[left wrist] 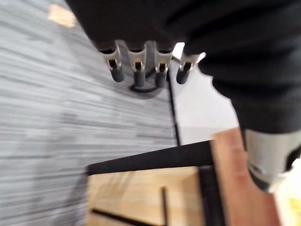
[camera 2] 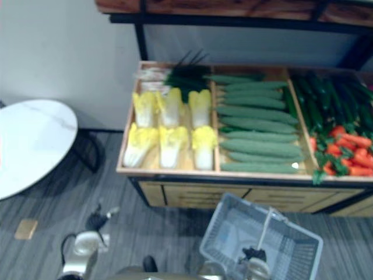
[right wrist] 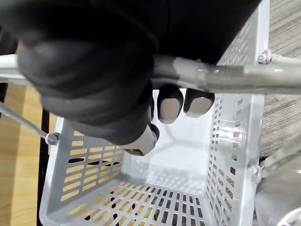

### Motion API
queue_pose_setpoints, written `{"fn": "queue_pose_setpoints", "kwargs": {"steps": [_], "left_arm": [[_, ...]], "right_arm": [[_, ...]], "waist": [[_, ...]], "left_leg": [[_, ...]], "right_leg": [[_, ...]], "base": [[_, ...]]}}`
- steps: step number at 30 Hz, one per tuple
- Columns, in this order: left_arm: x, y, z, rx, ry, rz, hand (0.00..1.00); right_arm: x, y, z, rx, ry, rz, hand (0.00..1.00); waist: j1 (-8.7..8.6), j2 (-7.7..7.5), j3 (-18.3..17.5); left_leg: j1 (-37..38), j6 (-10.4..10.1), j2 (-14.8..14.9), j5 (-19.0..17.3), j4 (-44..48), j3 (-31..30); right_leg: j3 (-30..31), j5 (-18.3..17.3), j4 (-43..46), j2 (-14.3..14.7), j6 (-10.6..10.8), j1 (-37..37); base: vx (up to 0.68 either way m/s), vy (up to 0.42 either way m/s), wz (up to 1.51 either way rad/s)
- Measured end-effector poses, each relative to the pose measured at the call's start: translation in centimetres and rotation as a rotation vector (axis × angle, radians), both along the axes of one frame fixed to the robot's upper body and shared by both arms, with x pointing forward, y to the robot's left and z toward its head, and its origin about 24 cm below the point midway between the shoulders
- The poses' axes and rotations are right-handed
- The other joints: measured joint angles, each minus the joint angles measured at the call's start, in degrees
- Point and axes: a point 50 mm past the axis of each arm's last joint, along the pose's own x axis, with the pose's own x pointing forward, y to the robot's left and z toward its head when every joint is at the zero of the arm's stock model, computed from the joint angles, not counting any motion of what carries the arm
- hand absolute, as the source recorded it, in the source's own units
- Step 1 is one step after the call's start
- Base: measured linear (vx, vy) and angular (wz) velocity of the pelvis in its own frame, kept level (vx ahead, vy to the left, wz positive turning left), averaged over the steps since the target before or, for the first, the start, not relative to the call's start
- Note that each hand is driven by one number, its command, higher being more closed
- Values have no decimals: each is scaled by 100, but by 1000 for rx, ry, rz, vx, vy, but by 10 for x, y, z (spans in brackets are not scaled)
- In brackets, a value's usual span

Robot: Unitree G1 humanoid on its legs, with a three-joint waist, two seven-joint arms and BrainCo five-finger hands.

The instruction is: Pick vegetable in the basket

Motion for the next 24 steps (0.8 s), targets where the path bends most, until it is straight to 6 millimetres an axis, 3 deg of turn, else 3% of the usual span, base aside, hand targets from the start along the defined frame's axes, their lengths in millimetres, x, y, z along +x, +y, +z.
{"fn": "queue_pose_setpoints", "kwargs": {"steps": [1, 5, 8, 10, 11, 13, 15, 21, 24], "left_arm": [[13, 5, 19, 32, -98, 22, 0], [29, 12, 64, 126, -299, 47, 0], [30, 18, 84, 159, -390, 105, 0], [29, 23, 98, 177, -456, 148, 0], [28, 26, 107, 192, -499, 180, 0], [29, 25, 113, 203, -530, 186, 0], [35, 19, 119, 225, -556, 162, 0], [46, 0, 121, 298, -545, 55, 0], [61, -3, 118, 344, -498, 6, 0]], "right_arm": [[-4, 0, -1, -3, 4, -1, 100], [-5, -1, 0, -19, 7, 40, 100], [1, -2, 2, -30, -2, 82, 100], [5, -2, 3, -37, -7, 104, 100], [11, -6, 6, -57, -16, 131, 100], [13, -13, 8, -76, -18, 136, 100], [12, -16, 9, -85, -13, 136, 100], [17, -11, 10, -83, -31, 150, 100], [30, -8, 14, -95, -60, 177, 100]], "waist": [[-1, 36, -21], [-16, 89, -45], [5, 128, -63], [45, 88, -48], [51, 174, -49], [1, 315, -49], [5, 452, -34], [-20, 363, -37], [-122, 356, -35]], "left_leg": [[17, -28, 50, 4, -1, 73], [46, -72, 165, 5, 4, 253], [-127, -136, 236, -89, 308, 360], [-480, -162, 273, -141, 859, -317], [-659, -202, 279, -237, 1096, -1027], [-643, -273, 303, -376, 1087, -1333], [-515, -285, 416, -635, 982, -1077], [-469, -355, 427, -620, 752, -620], [-672, -403, 463, -569, 688, -425]], "right_leg": [[65, 51, -73, 41, -21, 0], [229, 169, -249, 185, -72, -24], [553, 281, -348, 261, -113, -202], [812, 382, -371, 228, -124, -425], [988, 515, -452, 251, -124, -523], [1089, 644, -604, 297, -95, -515], [1267, 832, -797, 393, -74, -507], [1637, 1000, -938, 426, -147, -790], [1719, 1092, -938, 485, -209, -1141]], "base": [[-53, -21, -29], [-75, -21, -26], [-71, -6, -47], [-27, -32, -62], [-1, -46, -63], [-9, 6, -48], [-52, 72, -48], [-71, 8, -42], [-22, -32, -33]]}}
